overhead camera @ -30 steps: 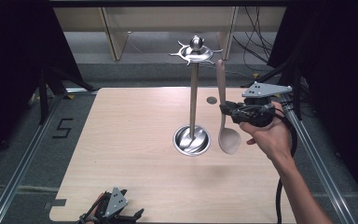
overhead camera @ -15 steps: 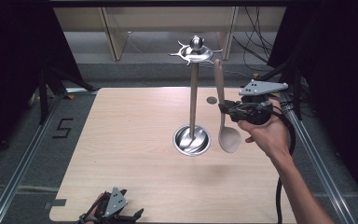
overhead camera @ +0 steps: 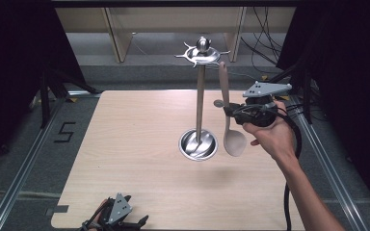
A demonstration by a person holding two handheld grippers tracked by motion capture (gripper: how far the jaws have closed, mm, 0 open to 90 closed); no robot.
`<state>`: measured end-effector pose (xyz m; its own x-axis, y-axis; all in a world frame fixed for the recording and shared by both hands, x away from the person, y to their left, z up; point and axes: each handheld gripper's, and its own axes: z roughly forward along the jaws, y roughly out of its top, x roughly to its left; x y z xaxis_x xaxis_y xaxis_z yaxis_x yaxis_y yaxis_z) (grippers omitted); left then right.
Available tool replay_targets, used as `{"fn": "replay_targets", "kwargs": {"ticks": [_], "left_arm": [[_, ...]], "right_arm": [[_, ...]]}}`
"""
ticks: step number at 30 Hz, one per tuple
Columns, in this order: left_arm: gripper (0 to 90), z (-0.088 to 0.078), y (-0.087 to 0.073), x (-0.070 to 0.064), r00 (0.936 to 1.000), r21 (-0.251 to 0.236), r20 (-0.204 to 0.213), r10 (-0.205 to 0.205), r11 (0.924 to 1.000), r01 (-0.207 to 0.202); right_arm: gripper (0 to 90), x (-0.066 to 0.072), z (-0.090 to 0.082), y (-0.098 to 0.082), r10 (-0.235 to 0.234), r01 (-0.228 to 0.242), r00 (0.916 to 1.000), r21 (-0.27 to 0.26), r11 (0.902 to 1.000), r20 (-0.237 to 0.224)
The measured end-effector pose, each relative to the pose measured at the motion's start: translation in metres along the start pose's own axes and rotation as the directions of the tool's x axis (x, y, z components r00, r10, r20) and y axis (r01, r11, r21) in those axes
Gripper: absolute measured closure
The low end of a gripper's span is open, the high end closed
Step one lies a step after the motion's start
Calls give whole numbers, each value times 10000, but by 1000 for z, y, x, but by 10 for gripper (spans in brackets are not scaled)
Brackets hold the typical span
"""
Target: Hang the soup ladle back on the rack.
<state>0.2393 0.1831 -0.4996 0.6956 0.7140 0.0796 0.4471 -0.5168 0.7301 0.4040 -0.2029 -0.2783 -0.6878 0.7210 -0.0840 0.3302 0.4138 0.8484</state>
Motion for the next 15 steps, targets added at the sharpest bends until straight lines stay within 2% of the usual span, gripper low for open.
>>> {"fn": "replay_targets", "kwargs": {"ticks": [2, 3, 5, 6, 7, 8, 9, 10, 11, 12, 14, 15], "left_arm": [[148, 1, -1, -1, 9999, -200, -136, -9, 9998, 6], [148, 1, -1, -1, 9999, -200, -136, -9, 9998, 6], [148, 0, 1, 1, 9992, -67, -131, 367, 9993, -368], [148, 0, 0, 0, 9999, -63, -77, 117, 9999, -117], [148, 0, 0, 0, 9999, -49, -104, 51, 10000, -52], [148, 0, 0, 0, 9999, -50, -99, 37, 10000, -38], [148, 0, 0, 0, 9999, -52, -113, 67, 10000, -67], [148, 0, 0, 0, 9999, -52, -113, 67, 10000, -67], [148, 0, 0, -1, 9999, -149, -85, 63, 9999, -65], [148, -1, 1, 2, 9990, -131, -82, 446, 9989, -447], [148, 0, 1, 2, 9987, -201, -98, 495, 9986, -497], [148, -1, 1, 3, 9985, -117, -119, 534, 9985, -536]], "right_arm": [[778, 1, 2, 0, 120, -120, 9999, -27, 9999, -36], [778, 0, 3, 1, -40, 40, 9999, -45, 10000, -115], [778, 0, 5, 1, 50, -50, 10000, -27, 10000, -52], [778, 0, 6, 2, 121, -121, 9998, 37, 9999, -134], [777, 0, 7, 2, 123, -124, 9998, -33, 9999, -131], [777, 0, 8, 2, 37, -37, 10000, -26, 10000, -33], [777, -1, 10, 3, -72, 71, 9998, -49, 10000, -163], [777, 0, 10, 4, 106, -104, 9997, 90, 9999, -216], [777, 0, 12, 3, 57, -58, 9999, -63, 10000, -130], [778, 1, 12, 4, 189, -189, 9997, 25, 9998, -165], [777, 0, 15, 5, 22, -23, 9998, -44, 10000, -186], [777, 1, 16, 5, 263, -263, 9993, 9, 9997, -255]]}}
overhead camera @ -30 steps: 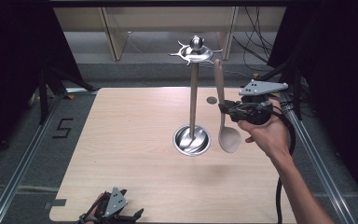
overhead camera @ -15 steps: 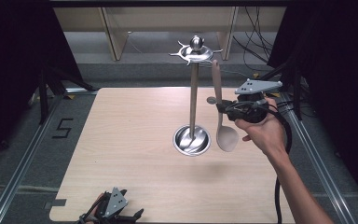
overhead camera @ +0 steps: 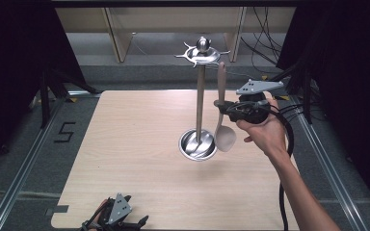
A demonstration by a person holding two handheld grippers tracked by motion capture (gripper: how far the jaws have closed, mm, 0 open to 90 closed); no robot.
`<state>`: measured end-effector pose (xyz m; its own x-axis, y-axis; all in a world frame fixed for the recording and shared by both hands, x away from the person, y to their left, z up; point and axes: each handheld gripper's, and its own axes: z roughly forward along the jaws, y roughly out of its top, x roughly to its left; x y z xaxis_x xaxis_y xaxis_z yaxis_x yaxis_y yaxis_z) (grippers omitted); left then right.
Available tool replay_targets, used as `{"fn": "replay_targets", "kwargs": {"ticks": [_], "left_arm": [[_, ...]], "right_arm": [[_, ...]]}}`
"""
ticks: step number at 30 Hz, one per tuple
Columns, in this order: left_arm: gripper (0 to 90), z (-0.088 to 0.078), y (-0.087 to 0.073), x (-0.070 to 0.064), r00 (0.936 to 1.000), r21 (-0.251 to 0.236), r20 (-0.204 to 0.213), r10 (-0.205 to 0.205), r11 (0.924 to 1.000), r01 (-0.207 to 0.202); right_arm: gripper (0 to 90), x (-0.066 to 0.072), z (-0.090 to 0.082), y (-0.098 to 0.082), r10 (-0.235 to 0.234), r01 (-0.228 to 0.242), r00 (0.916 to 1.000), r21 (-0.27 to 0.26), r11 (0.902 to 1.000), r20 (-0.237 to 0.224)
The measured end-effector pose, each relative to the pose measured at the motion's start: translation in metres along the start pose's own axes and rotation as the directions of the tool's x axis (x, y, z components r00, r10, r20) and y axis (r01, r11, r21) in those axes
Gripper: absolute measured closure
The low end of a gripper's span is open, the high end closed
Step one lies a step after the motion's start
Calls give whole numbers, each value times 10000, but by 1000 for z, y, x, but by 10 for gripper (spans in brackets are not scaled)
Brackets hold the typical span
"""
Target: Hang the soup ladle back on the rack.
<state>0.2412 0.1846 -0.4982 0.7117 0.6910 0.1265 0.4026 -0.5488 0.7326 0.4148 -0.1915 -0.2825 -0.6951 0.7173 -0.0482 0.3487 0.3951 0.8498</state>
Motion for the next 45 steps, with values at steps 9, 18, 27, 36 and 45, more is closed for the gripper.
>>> {"fn": "replay_targets", "kwargs": {"ticks": [9, 18, 27, 36, 45], "left_arm": [[148, 0, 0, -2, 9998, 41, 5, -193, 9998, 193], [148, 0, 0, -2, 9997, -12, 36, -231, 9997, 231], [148, 0, -1, -3, 9991, 134, 96, -423, 9990, 422], [148, 1, -1, -2, 9997, 59, -67, -232, 9997, 232], [148, 0, -1, -1, 10000, 93, -20, -58, 9999, 58]], "right_arm": [[776, 1, 7, 0, -22, 25, 10000, -300, 9995, 96], [750, -3, 14, -3, -51, 41, 9999, -703, 9975, -149], [594, -1, 8, -8, 147, -161, 9998, -992, 9949, -145], [421, 5, -15, -22, 185, -235, 9992, -1497, 9885, -350], [379, 12, -31, -39, -144, 128, 9998, -1418, 9898, -102]]}}
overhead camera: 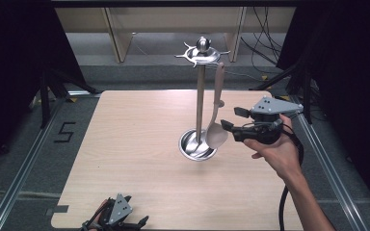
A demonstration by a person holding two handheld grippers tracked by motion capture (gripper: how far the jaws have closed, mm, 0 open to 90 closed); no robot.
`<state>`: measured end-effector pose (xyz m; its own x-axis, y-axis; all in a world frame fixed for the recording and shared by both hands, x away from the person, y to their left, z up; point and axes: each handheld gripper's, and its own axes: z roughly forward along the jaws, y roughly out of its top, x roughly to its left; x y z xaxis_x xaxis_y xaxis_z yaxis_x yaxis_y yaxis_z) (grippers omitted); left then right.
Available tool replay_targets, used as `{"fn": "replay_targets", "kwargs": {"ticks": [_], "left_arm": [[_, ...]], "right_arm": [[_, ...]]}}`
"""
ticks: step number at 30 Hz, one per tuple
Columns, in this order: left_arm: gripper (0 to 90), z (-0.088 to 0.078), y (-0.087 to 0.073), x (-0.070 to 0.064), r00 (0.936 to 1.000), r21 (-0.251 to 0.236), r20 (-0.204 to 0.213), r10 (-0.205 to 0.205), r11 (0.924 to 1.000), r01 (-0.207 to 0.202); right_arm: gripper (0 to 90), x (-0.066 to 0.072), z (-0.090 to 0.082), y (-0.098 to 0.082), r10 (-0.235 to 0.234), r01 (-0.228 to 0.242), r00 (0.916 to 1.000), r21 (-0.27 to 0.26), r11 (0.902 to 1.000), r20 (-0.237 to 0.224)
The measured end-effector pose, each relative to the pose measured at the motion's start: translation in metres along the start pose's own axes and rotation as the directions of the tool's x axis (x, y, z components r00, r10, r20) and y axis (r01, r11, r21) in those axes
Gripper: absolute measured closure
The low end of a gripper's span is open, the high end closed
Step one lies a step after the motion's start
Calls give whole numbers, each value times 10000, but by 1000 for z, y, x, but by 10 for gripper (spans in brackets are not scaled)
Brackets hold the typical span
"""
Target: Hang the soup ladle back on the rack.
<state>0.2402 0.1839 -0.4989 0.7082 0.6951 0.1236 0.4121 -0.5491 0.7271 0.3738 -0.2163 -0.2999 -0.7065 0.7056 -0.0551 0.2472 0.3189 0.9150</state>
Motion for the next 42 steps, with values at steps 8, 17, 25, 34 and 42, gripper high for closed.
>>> {"fn": "replay_targets", "kwargs": {"ticks": [8, 17, 25, 34, 42], "left_arm": [[148, 1, -1, -2, 9996, -42, 4, -269, 9996, 269], [148, 0, 0, 0, 10000, 9, -35, 34, 10000, -34], [148, 0, 0, 1, 10000, -8, -49, 47, 10000, -47], [148, 1, -1, -1, 9997, -58, -87, -235, 9997, 235], [148, 0, 0, 0, 10000, -30, -42, -38, 10000, 38]], "right_arm": [[362, 3, -10, -24, -105, 104, 9997, 46, 9999, 201], [353, 7, -16, -41, -37, 32, 9993, 123, 9999, 376], [319, 9, -17, -50, -226, 214, 9990, 311, 9993, 391], [298, 12, -19, -68, -297, 278, 9983, 393, 9988, 497], [293, 16, -19, -87, -170, 142, 9988, 605, 9981, 452]]}}
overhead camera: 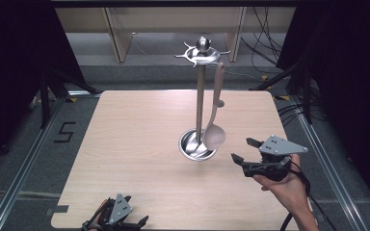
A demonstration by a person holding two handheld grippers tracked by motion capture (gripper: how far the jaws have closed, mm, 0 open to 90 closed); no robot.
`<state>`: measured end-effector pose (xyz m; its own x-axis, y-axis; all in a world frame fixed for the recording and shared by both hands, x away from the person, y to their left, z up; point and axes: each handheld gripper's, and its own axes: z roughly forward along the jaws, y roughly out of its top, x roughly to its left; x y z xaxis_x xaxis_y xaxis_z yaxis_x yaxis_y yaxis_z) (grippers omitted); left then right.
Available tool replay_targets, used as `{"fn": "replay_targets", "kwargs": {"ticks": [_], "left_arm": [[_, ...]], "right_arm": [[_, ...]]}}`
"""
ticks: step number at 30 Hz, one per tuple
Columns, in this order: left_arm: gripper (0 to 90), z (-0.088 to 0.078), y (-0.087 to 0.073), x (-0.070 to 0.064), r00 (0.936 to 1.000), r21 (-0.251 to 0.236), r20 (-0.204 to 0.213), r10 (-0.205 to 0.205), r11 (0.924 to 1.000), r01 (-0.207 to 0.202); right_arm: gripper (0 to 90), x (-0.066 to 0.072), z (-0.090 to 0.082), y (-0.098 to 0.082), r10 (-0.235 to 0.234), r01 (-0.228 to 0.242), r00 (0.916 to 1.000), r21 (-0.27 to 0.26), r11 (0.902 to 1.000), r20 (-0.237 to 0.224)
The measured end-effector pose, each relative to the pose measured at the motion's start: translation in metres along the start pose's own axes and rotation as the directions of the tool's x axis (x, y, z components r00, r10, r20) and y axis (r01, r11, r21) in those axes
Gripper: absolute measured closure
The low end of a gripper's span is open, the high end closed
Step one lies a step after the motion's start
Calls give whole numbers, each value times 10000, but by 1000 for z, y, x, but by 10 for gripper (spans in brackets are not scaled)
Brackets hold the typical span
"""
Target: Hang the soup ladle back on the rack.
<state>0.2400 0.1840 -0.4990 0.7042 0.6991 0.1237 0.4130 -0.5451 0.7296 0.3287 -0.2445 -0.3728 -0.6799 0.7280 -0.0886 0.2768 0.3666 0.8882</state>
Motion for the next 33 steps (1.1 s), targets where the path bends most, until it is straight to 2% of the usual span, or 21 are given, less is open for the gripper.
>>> {"fn": "replay_targets", "kwargs": {"ticks": [1, 2, 3, 4, 5, 6, 11, 12, 14, 15, 17, 18, 19, 20, 22, 24, 25, 26, 27, 32, 33], "left_arm": [[148, 1, -1, -2, 9993, -46, -28, -374, 9993, 374], [148, 1, -1, -2, 9993, -46, -28, -374, 9993, 374], [148, 0, 0, -1, 9998, 0, 36, -198, 9998, 198], [148, 0, -1, -2, 9996, 4, 63, -272, 9996, 272], [148, 1, 0, 0, 10000, -47, 23, 16, 10000, -16], [148, 0, 0, 0, 10000, 24, 6, 42, 10000, -42], [148, 0, 0, 0, 10000, 5, -12, 56, 10000, -56], [148, 0, -1, -3, 9991, -64, 74, -414, 9991, 414], [148, -1, 0, 1, 10000, -112, 38, 93, 9999, -92], [148, 0, 0, 1, 9999, -112, 28, 119, 9999, -119], [148, 0, 0, 1, 9999, -101, 84, 121, 9999, -120], [148, 0, 0, -1, 9999, -75, 29, -109, 9999, 109], [148, 0, 0, -1, 9999, -75, 29, -109, 9999, 109], [148, 0, 0, -3, 9990, -80, 128, -429, 9990, 430], [148, -1, 0, -1, 9998, 25, 160, -136, 9999, 136], [148, -1, 0, -2, 9998, -62, 58, -166, 9998, 166], [148, 1, -1, -3, 9993, -243, -49, -360, 9991, 359], [148, 1, 0, 0, 10000, -274, -46, 37, 9996, -38], [148, 1, 0, 0, 10000, -283, -51, 21, 9996, -22], [148, 1, 0, 0, 10000, -247, -8, 52, 9997, -53], [148, -1, 0, -1, 9999, 23, 111, -78, 10000, 78]], "right_arm": [[292, 0, 0, -2, -91, 92, 10000, -68, 9999, 40], [292, 0, 0, -2, -91, 92, 10000, -68, 9999, 40], [290, -1, 1, -6, -233, 233, 9997, 97, 9997, -30], [288, 0, 2, -8, -172, 172, 9998, 9, 9999, 55], [288, 1, 1, -9, -87, 88, 10000, 230, 9997, -44], [288, 2, 0, -11, 90, -90, 10000, 289, 9995, 10], [285, 1, 1, -20, -42, 46, 9999, 386, 9992, -101], [284, 1, 1, -22, -132, 133, 9999, 385, 9992, -40], [283, 1, 2, -26, -240, 239, 9997, 350, 9991, 8], [283, 2, 2, -29, -147, 149, 9999, 425, 9990, -59], [273, 2, 3, -33, -253, 254, 9997, 492, 9985, -31], [271, 2, 4, -35, -172, 171, 9999, 531, 9984, 11], [271, 2, 4, -35, -172, 171, 9999, 531, 9984, 11], [270, 3, 4, -37, -140, 138, 9999, 581, 9982, 33], [269, 3, 6, -43, -60, 72, 9998, 670, 9977, -171], [268, 4, 4, -44, -23, 24, 10000, 755, 9971, -18], [268, 3, 5, -46, -124, 133, 9999, 785, 9968, -110], [268, 3, 4, -50, -87, 87, 10000, 810, 9967, -2], [267, 2, 4, -51, -204, 206, 9998, 798, 9966, -36], [267, 2, 2, -60, -20, 25, 10000, 980, 9952, -48], [266, 2, 2, -62, -69, 73, 10000, 996, 9950, -45]]}}
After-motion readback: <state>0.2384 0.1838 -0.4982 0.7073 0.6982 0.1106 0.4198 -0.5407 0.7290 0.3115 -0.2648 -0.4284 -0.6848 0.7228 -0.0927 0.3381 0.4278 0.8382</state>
